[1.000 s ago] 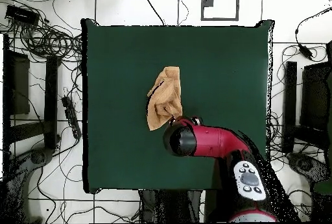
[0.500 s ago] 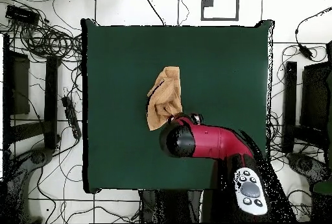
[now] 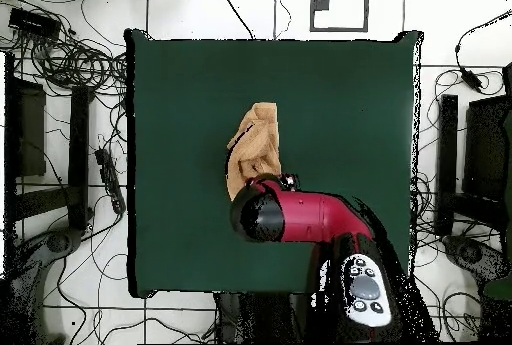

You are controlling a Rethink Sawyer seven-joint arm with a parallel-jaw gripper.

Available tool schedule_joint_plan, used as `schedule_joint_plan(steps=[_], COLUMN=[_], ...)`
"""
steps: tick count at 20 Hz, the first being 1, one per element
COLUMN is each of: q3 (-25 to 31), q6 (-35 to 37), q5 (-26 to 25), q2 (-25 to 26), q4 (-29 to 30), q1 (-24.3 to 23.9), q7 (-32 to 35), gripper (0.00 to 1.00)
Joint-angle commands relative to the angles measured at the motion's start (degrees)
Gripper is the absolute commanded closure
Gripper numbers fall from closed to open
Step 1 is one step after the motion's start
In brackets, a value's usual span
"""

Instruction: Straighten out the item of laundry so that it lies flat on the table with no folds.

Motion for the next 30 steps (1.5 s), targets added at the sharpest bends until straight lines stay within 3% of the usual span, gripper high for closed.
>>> schedule_joint_plan(steps=[1, 14, 30], q3=[5.23, 4.51, 2.51], q6=[1.88, -6.35, 2.71], q5=[3.26, -0.08, 0.17], q2=[4.34, 10.48, 7.28], q4=[0.34, -3.87, -7.91], q1=[2.43, 2.03, 4.41], q7=[9.88, 7.88, 4.74], gripper=[0.0, 0.0, 0.0])
